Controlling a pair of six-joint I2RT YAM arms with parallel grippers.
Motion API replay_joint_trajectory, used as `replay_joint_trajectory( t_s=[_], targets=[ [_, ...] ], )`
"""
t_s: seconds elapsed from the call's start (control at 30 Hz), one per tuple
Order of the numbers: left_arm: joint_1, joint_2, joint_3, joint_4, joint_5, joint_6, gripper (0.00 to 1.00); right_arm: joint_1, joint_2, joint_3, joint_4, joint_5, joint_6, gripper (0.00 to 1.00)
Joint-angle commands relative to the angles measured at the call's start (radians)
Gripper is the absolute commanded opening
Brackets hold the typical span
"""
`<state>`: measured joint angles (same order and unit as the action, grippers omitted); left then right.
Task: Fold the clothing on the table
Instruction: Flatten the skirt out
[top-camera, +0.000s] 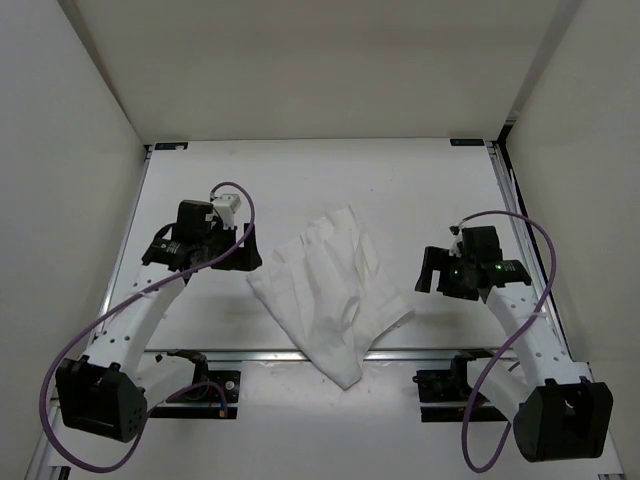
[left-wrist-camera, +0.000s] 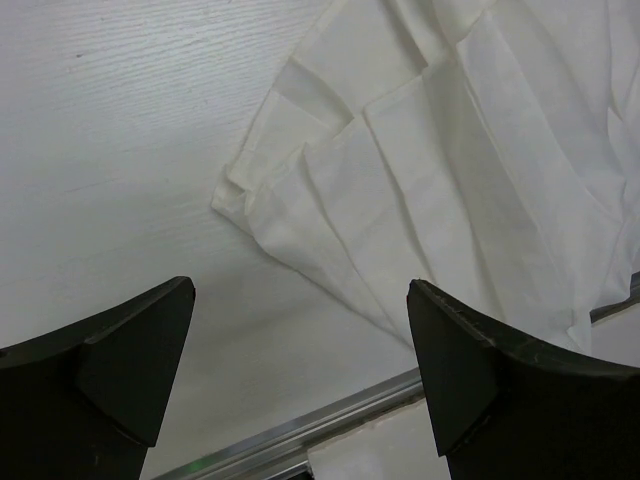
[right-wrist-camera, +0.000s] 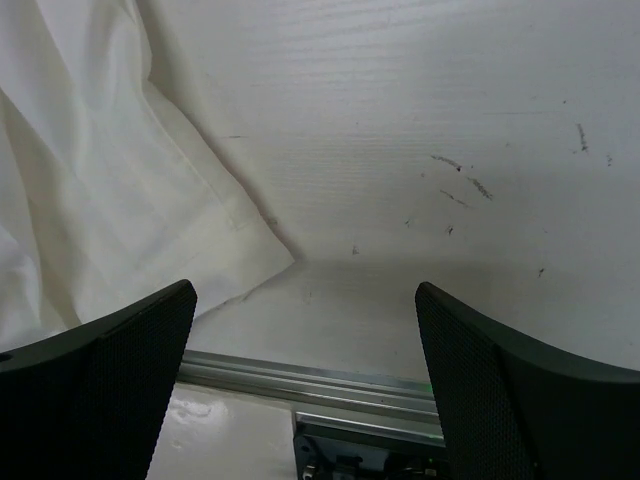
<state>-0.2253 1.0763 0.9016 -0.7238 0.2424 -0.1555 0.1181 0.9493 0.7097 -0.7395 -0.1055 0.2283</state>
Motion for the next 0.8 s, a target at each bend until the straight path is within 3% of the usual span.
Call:
replay_joint_trajectory(
  t_s=[0.0,0.33,0.37,0.43,0.5,0.77],
  targets=[
    [-0.037,-0.033,0.043,0.018,-0.028,0.022,0.99,-0.006,0.011,-0.019,0.068,-0.051,-0.003,0.95],
    [-0.071,-0.042,-0.113,0.199,0.225,-0.03,0.99,0.035,0.051,-0.021,0.066,-0.051,-0.033,0.93],
    [-0.081,-0.041,-0.112,0.198,0.235,-0.026,0.95,0.04,0.063,-0.027,0.072,-0.054,-0.033,0.93],
    [-0.085,-0.042,-0.11,0.193,0.218,-0.016,0.81,0.041,0.074,-0.035,0.086,-0.08,-0.027,0.93],
    [-0.083,-0.045,-0.104,0.178,0.157,-0.032,0.0,0.029,0.085,-0.038,0.118,-0.095,-0.021,0.93],
    [-0.089,-0.072,-0.133,0.156,0.123,-0.024,0.0,0.046,0.175,-0.042,0.196,-0.155,0.034,0.92]
  ],
)
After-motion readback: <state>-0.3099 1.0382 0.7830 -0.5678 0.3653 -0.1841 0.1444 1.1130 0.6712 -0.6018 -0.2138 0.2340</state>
